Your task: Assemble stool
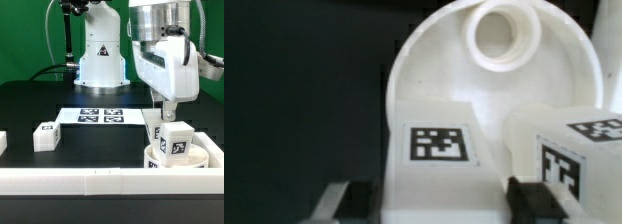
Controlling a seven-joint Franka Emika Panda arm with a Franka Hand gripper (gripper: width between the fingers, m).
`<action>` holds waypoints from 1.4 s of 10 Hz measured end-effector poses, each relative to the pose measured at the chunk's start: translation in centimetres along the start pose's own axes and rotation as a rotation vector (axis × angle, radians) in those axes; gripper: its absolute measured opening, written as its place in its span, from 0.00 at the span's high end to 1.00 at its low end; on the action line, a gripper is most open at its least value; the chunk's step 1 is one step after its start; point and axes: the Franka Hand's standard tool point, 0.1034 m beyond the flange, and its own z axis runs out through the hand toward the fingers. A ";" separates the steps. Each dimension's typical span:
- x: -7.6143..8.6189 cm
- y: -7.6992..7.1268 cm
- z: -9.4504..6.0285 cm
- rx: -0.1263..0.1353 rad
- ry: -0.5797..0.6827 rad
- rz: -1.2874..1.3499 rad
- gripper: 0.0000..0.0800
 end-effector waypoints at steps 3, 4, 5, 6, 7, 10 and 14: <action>-0.6 -0.1 0.0 0.001 0.000 0.229 0.58; -0.8 0.0 0.1 -0.001 -0.010 0.263 0.49; -1.0 0.0 0.2 -0.002 -0.017 0.308 0.49; -1.0 -0.1 -0.1 0.000 -0.021 0.271 0.28; -0.9 -0.3 -1.0 0.007 -0.045 0.225 0.21; -1.2 -0.9 -2.7 0.034 -0.079 0.175 0.19; -2.2 -0.9 -2.3 0.011 -0.041 -0.344 0.19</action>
Offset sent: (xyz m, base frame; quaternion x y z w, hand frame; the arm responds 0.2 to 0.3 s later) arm 0.0000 0.0000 0.0000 0.0000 0.0000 0.1296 0.9916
